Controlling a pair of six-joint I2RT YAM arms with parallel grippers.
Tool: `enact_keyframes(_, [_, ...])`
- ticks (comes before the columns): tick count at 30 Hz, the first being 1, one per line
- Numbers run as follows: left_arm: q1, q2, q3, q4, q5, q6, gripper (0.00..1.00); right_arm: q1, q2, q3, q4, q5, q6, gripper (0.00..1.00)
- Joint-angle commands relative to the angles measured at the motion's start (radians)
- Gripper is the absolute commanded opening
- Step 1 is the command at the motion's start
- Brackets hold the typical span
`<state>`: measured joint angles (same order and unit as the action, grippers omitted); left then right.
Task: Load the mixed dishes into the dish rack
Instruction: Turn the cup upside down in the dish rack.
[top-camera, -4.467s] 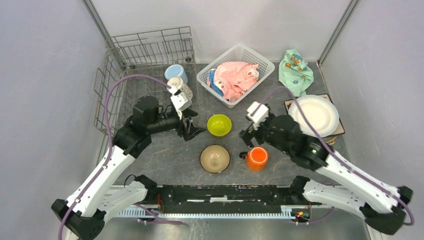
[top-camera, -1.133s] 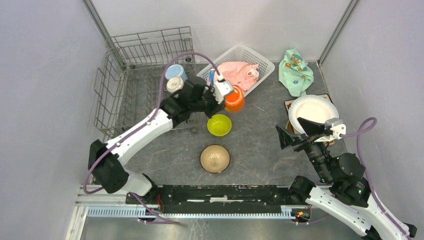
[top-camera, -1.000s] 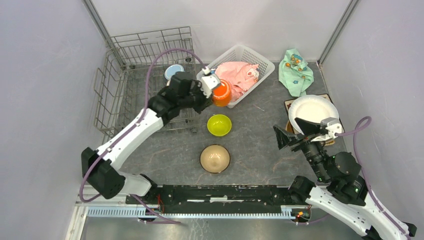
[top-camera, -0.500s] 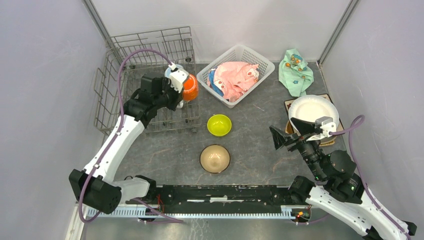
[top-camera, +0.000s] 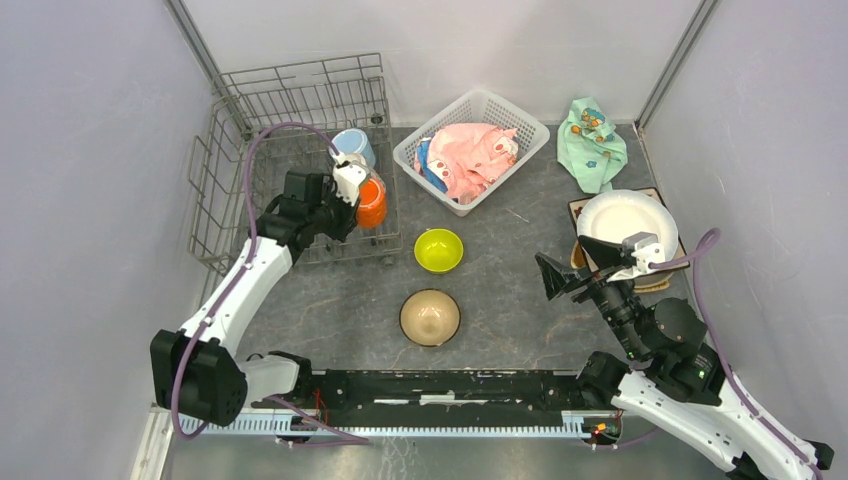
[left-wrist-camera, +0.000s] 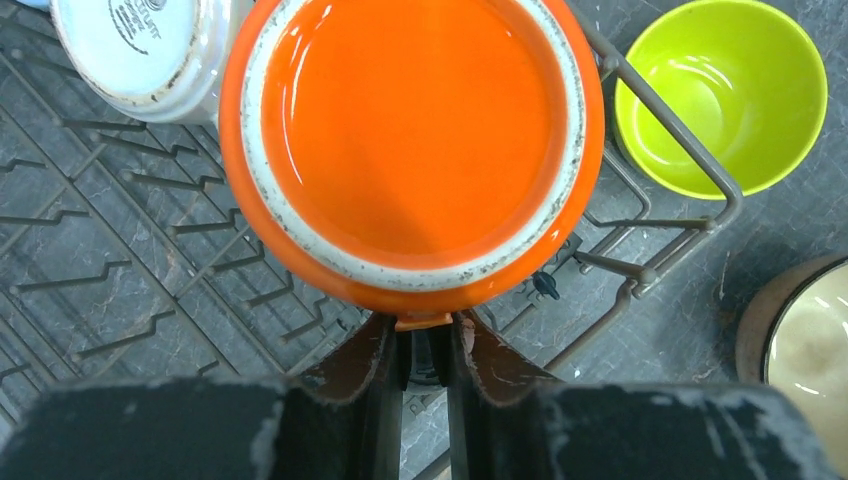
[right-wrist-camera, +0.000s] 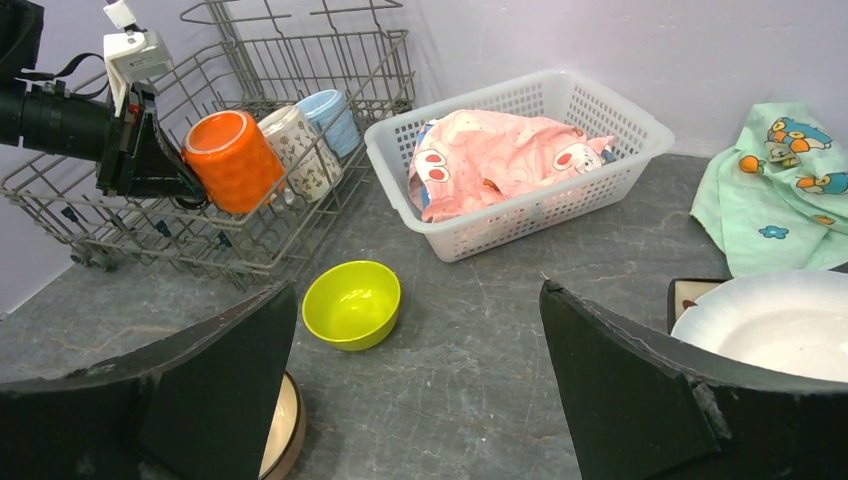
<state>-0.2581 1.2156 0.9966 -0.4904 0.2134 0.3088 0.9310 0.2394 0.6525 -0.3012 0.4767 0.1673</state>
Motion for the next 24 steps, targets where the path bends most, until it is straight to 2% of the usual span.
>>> enact_keyframes(1, [0.012,-0.009,0.014,0.160,0.047,-0.010,0.02,0.000,0.004,0.039,0.022,0.015,-0.027,0.98])
enact_keyframes(9, [0.016,0.009,-0.018,0.176,0.108,-0.040,0.02,0.000,0.003,0.030,0.024,0.010,-0.024,0.98])
enact_keyframes(18, [0.017,0.029,-0.076,0.220,0.028,-0.045,0.02,0.001,0.000,0.024,0.038,-0.006,-0.017,0.98])
enact_keyframes(24, [0.019,0.059,-0.081,0.220,0.070,-0.049,0.02,0.001,0.004,0.024,0.050,-0.015,-0.017,0.98])
